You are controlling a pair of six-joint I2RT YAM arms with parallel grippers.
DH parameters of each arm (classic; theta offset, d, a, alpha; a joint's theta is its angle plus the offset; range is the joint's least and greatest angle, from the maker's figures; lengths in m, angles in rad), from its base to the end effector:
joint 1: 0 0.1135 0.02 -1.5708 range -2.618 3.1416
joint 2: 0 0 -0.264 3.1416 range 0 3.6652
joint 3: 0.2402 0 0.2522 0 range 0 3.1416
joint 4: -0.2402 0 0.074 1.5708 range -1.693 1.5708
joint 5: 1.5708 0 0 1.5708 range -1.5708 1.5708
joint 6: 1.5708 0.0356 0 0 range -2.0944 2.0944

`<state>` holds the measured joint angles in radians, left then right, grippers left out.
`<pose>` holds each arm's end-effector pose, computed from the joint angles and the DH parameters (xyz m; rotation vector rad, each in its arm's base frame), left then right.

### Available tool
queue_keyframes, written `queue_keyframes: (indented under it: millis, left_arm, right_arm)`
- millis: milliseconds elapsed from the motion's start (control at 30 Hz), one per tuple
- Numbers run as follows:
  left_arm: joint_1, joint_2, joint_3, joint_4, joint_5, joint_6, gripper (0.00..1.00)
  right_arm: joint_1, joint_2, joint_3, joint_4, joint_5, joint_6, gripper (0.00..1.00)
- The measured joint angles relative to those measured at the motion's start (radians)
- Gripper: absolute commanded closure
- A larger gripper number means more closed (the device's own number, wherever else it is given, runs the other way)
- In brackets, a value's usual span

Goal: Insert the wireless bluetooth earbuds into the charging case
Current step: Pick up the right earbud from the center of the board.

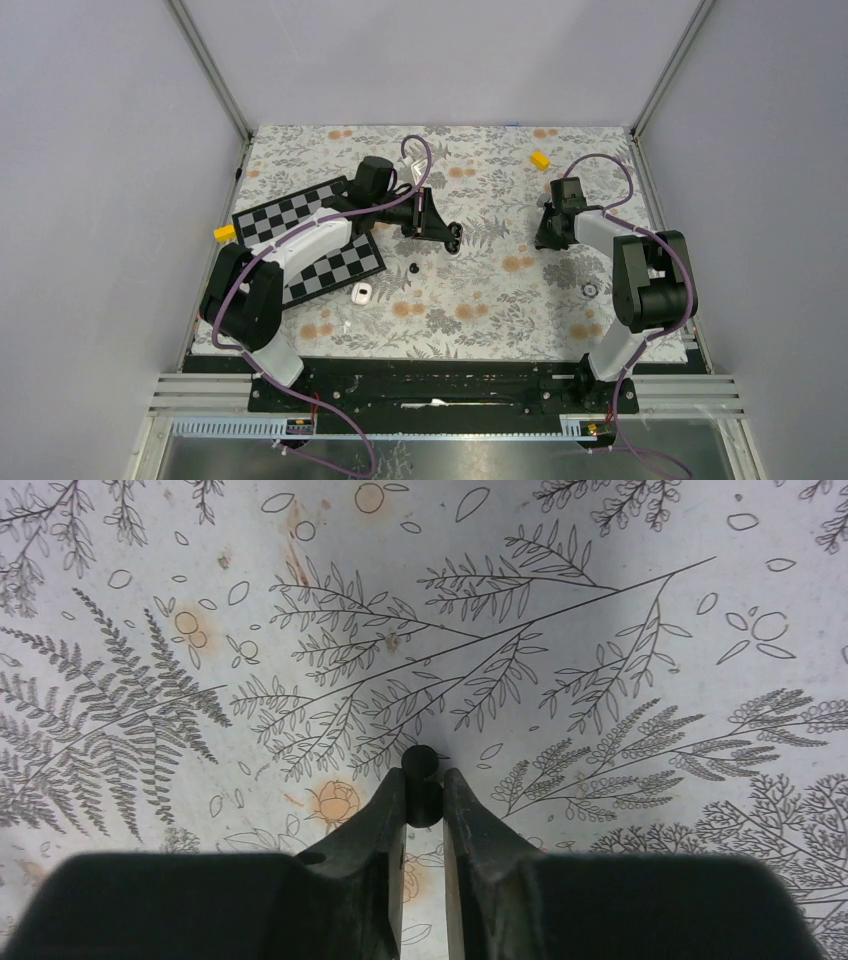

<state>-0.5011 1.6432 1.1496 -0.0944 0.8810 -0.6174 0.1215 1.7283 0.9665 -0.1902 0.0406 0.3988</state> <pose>0.3058 -0.1988 0.2600 0.4409 2.3051 -1.5554 0.3413 0.0402 0.1593 0.3658 2.5024 0.1583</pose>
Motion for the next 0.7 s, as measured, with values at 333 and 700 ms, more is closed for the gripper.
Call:
queue_keyframes:
  millis: [333, 700]
  left_arm:
    - [-0.002, 0.0, 0.0, -0.01, -0.003, 0.008, 1.0]
    - [-0.024, 0.002, 0.004, -0.01, -0.003, 0.011, 1.0]
  right_arm:
    - [0.0, 0.0, 0.007, -0.011, -0.009, 0.0, 0.6]
    - [0.0, 0.0, 0.04, -0.061, -0.004, -0.039, 0.99]
